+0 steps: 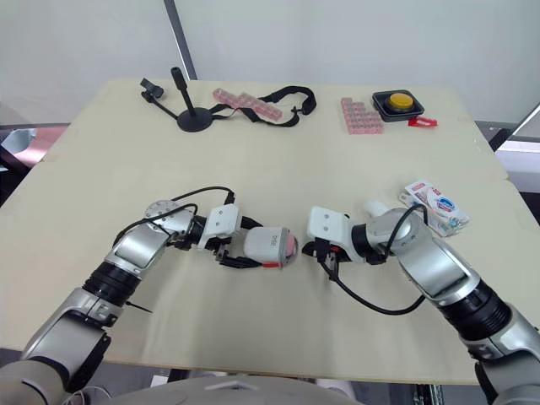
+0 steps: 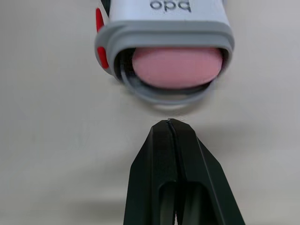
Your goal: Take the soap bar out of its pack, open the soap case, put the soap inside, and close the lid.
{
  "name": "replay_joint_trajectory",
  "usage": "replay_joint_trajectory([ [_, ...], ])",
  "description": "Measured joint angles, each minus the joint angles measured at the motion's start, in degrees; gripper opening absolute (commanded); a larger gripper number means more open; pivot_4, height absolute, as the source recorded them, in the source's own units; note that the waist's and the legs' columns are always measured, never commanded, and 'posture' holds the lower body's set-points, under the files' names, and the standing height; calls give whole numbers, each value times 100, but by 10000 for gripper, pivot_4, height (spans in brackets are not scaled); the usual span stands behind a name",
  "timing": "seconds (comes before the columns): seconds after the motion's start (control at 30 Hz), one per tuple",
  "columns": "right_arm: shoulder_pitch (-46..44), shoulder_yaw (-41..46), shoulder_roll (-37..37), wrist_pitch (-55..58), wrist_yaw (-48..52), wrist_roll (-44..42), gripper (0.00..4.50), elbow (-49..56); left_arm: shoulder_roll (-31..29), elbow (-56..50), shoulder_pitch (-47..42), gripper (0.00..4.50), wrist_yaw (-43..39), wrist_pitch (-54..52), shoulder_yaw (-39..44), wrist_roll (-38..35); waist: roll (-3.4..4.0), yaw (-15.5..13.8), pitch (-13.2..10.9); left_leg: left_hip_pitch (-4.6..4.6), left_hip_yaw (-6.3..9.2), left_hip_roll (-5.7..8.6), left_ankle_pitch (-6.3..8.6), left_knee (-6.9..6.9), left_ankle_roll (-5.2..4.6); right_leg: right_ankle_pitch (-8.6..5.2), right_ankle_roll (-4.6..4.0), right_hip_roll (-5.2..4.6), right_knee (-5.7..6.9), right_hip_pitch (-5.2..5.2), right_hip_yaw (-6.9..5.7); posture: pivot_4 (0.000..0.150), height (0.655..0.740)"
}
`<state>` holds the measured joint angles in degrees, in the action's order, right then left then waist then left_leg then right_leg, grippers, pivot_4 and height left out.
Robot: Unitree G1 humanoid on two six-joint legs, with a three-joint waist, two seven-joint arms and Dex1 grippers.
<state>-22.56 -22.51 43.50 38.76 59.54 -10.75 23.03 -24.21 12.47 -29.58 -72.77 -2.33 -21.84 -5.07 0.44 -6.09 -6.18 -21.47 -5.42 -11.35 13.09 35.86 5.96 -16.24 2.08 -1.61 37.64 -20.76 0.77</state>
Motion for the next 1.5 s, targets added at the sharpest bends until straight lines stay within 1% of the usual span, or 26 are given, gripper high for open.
replay_joint_trajectory([
  [0.2,-4,-40,-23,113,-43,13,260,5,53,-1,0,34421,32,-37,0,0,0,-1,0,-1,0,0,0,0,0,0,0,0,0,0,1,1500,7400],
  [0.3,141,103,51,135,-72,-31,260,28,74,-32,5,34421,70,-37,3,-9,0,-8,0,-3,0,0,0,0,0,0,0,0,-2,0,1,1500,7400],
  [0.37,343,355,181,132,-75,-140,260,30,68,-103,57,34421,108,-35,51,-39,0,-23,0,-5,0,1,0,0,0,0,0,-1,-5,1,1,1500,7400],
  [0.5,992,1179,329,-47,-64,-452,260,25,72,-434,309,34421,194,-40,197,-257,0,-37,0,-16,0,0,1,-2,1,0,0,0,-11,2,0,1500,7400],
  [0.63,1889,2007,260,-677,236,-996,260,-36,75,-674,577,34421,295,147,393,-452,0,-35,0,-27,0,-1,3,-4,0,0,0,-2,-17,7,0,1500,7400],
  [0.8,2449,2497,162,-1284,550,-1386,260,-279,292,-673,742,34421,694,689,606,-500,0,20,0,-11,-1,0,3,-1,-1,0,0,-5,-26,16,2,1500,7400],
  [0.93,2539,2590,164,-1496,686,-1460,260,-479,447,-672,904,34421,1000,817,659,-506,0,101,0,-10,0,0,3,-2,-2,0,0,-3,-27,19,2,1500,7400],
  [1.07,2526,2633,163,-1466,697,-1575,260,-509,501,-672,984,34421,1080,869,658,-506,0,130,0,-10,0,0,3,-2,-2,0,0,-2,-28,20,1,1500,7400],
  [1.23,2416,2648,164,-987,620,-1948,260,-493,572,-622,999,34421,1193,1297,658,-483,0,130,0,-9,1,0,3,-2,-3,0,0,-3,-29,21,1,1500,7400],
  [1.3,2235,2664,191,-281,405,-2334,5634,-324,578,-520,1002,34421,1255,1612,652,-370,1,147,1,-5,1,1,2,-2,-2,0,0,-1,-29,23,2,1500,7400],
  [1.4,1903,2804,269,826,-28,-2920,14907,-147,566,-391,1023,34421,1278,1957,605,-243,2,139,1,-2,2,0,2,-3,-2,0,0,0,-31,26,2,1500,7400],
  [1.5,1545,2899,453,2220,-571,-3509,24785,-49,562,-289,1030,34421,1303,2229,576,-153,3,103,1,2,2,1,2,-3,-2,0,0,0,-34,28,1,1500,7400],
])
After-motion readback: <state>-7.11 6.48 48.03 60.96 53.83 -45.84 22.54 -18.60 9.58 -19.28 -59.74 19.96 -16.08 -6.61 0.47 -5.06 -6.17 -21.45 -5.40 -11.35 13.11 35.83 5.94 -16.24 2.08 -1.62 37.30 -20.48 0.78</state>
